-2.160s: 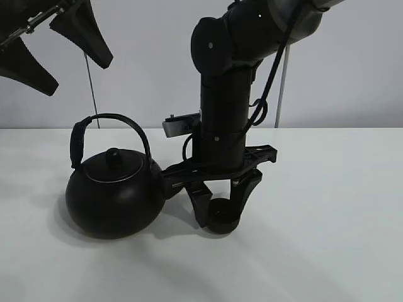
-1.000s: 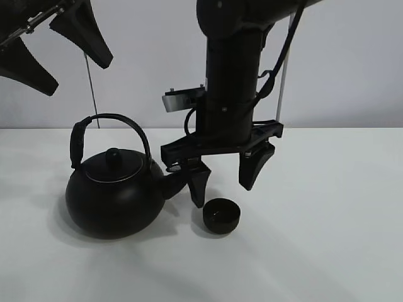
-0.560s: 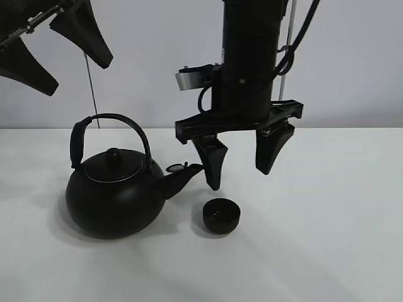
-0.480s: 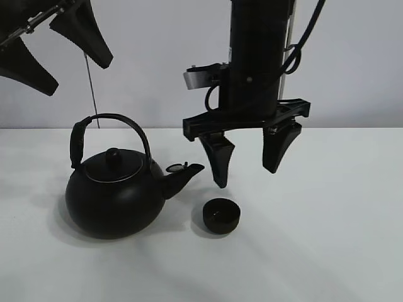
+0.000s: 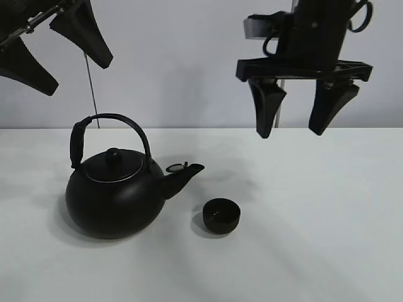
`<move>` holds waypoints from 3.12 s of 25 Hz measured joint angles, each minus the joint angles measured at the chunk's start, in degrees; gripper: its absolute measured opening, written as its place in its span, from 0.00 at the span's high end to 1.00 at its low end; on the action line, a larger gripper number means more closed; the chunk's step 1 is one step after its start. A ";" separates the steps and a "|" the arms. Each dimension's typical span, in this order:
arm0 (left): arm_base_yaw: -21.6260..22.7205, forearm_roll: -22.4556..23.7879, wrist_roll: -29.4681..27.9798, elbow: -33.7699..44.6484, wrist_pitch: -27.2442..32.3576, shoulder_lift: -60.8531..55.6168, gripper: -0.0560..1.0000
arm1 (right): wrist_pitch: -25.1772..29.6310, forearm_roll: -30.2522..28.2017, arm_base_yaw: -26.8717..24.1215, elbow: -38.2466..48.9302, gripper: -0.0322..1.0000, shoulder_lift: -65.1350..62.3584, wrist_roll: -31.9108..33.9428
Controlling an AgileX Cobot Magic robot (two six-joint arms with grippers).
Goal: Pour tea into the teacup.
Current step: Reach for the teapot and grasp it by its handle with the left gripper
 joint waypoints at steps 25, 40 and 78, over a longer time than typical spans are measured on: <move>0.00 0.00 0.00 0.00 0.00 0.00 0.29 | 1.28 5.09 -16.11 8.14 0.45 -19.27 -3.33; 0.00 0.00 0.00 0.00 0.00 0.00 0.29 | 1.28 6.91 -16.29 8.14 0.45 -19.27 -2.94; 0.00 -19.79 24.96 22.41 -16.81 -31.23 0.29 | -0.43 6.91 -16.29 8.14 0.45 -19.27 -2.93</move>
